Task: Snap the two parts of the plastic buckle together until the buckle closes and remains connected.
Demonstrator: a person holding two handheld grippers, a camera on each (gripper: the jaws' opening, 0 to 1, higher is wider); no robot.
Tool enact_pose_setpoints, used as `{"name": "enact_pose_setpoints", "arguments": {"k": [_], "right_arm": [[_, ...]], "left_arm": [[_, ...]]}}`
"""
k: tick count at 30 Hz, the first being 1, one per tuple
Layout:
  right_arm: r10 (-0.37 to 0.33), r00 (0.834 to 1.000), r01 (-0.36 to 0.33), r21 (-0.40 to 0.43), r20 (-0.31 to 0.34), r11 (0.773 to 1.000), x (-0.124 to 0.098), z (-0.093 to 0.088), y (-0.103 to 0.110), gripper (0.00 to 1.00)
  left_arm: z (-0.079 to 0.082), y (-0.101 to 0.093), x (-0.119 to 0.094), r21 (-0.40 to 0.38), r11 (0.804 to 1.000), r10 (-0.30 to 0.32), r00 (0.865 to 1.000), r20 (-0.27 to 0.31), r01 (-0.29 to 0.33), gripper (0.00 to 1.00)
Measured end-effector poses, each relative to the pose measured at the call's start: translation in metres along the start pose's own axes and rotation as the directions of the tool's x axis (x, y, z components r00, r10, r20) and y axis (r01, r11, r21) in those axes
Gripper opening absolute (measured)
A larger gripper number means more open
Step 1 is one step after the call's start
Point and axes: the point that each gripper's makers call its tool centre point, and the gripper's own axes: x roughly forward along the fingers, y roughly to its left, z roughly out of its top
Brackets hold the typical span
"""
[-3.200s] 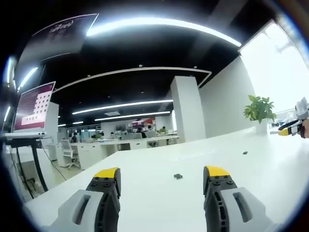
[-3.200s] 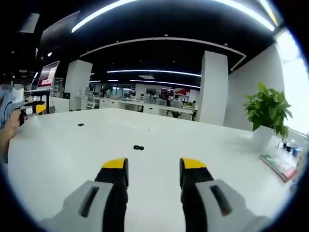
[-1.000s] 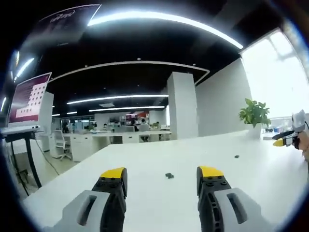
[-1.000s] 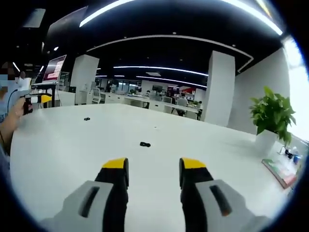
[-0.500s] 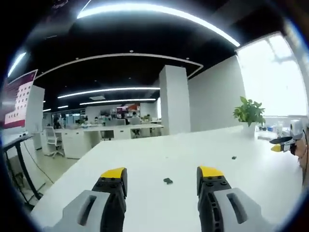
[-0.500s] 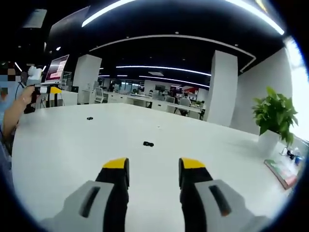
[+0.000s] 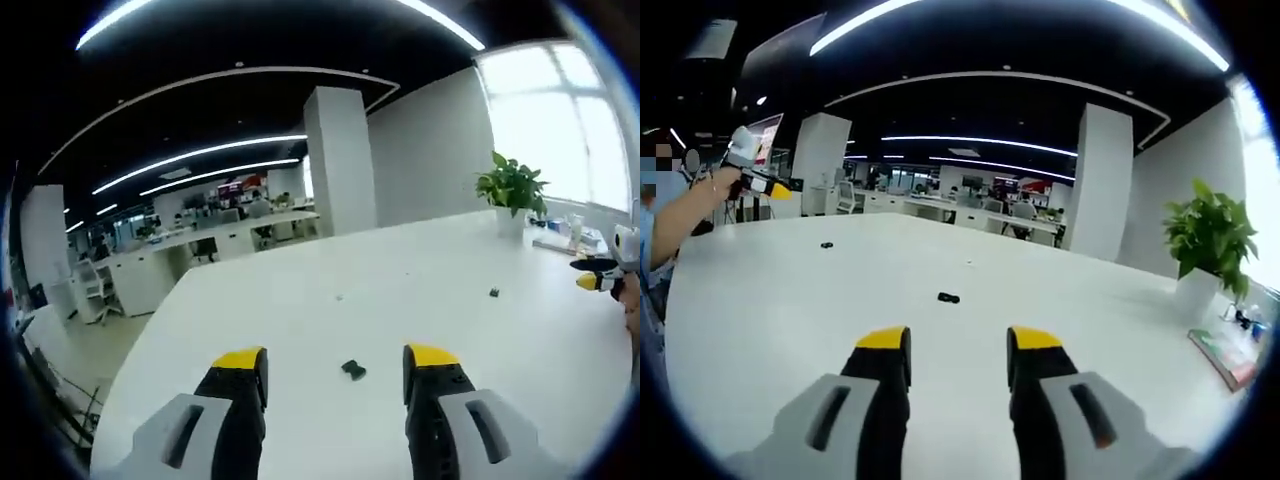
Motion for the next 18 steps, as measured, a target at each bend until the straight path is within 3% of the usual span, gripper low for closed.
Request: {"name": "enact_pose_setpoints", "arguments": {"k": [7,10,18], "right_arm": [[-0.007,1.0,0.007,0.004,-0.005,1.0,-0.001,-0.001,-0.002,0.38],[-0.005,1.0,0.005,0.004,-0.008,1.0,-0.001,-0.002,-0.001,0.38],[-0.003,1.0,0.003,0.003,-0.023,1.0,0.0,-0.006,0.0,0.38]], "left_arm": [[-0.004,0.012,0.027,0.001,1.0,0.02,0.997,-0.076,-0.02,0.57],[-0.014,0.018,0.04,-0.002,1.0,0.029,0.988,-0.151,-0.03,0.56],[-0.027,0.019,0.069,-0.033,0.999,0.017,0.967,-0.255,-0.026,0.54]]}}
